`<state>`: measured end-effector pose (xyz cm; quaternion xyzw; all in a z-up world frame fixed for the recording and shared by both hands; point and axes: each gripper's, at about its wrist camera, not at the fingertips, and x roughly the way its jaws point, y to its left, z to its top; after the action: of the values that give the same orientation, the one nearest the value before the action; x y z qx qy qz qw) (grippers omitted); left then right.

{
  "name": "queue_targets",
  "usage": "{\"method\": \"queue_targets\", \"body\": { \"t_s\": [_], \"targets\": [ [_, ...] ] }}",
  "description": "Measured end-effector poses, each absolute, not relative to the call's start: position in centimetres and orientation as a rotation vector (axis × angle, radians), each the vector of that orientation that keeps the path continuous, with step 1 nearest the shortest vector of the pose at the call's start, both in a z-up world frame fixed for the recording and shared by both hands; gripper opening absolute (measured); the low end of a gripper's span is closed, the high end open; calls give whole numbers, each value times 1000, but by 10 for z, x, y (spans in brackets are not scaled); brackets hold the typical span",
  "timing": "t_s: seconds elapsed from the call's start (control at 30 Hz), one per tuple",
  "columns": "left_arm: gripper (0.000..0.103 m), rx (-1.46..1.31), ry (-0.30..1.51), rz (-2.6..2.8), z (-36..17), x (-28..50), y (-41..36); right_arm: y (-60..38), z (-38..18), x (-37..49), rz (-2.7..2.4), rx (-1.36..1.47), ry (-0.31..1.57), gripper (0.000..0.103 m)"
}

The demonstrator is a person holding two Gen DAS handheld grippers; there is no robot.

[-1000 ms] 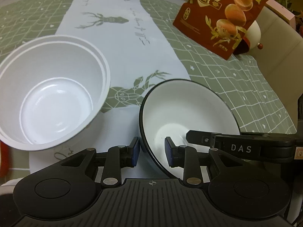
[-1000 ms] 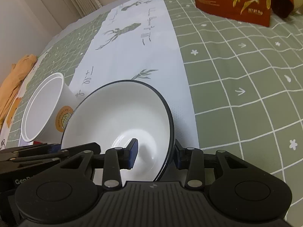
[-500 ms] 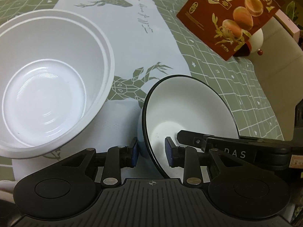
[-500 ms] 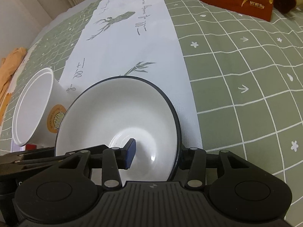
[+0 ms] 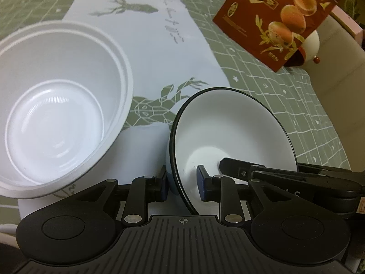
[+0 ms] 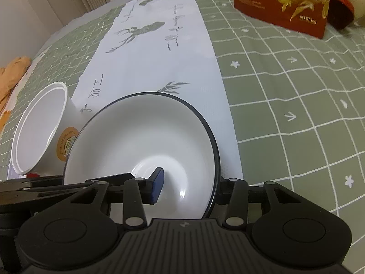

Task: Organize plates and bowls
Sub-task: 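Lift the blue enamel bowl with both grippers and lower it onto the yellow-rimmed bowl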

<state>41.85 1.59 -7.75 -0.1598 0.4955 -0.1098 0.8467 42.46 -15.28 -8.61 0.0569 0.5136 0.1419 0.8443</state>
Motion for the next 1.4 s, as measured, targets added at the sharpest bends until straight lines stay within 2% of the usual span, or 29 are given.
{"method": "queue_targets", "body": {
  "t_s": [0.23,0.5,0.7,1.03,1.4],
  "targets": [
    [29,-313,956,-250,-45,401,16,-154,-65,414,305,127,1026,44],
    [32,-339,879,-315,-2,364,20,-156,-14,374,294,128,948,45],
    [33,-277,912,-412,-2,324,16,-158,4,333,260,117,926,45],
    [33,-189,1011,-482,-27,279,11,-155,-15,268,232,114,973,45],
    [33,-148,1043,-493,-40,275,8,-163,-48,251,228,147,1044,45]
  ]
}}
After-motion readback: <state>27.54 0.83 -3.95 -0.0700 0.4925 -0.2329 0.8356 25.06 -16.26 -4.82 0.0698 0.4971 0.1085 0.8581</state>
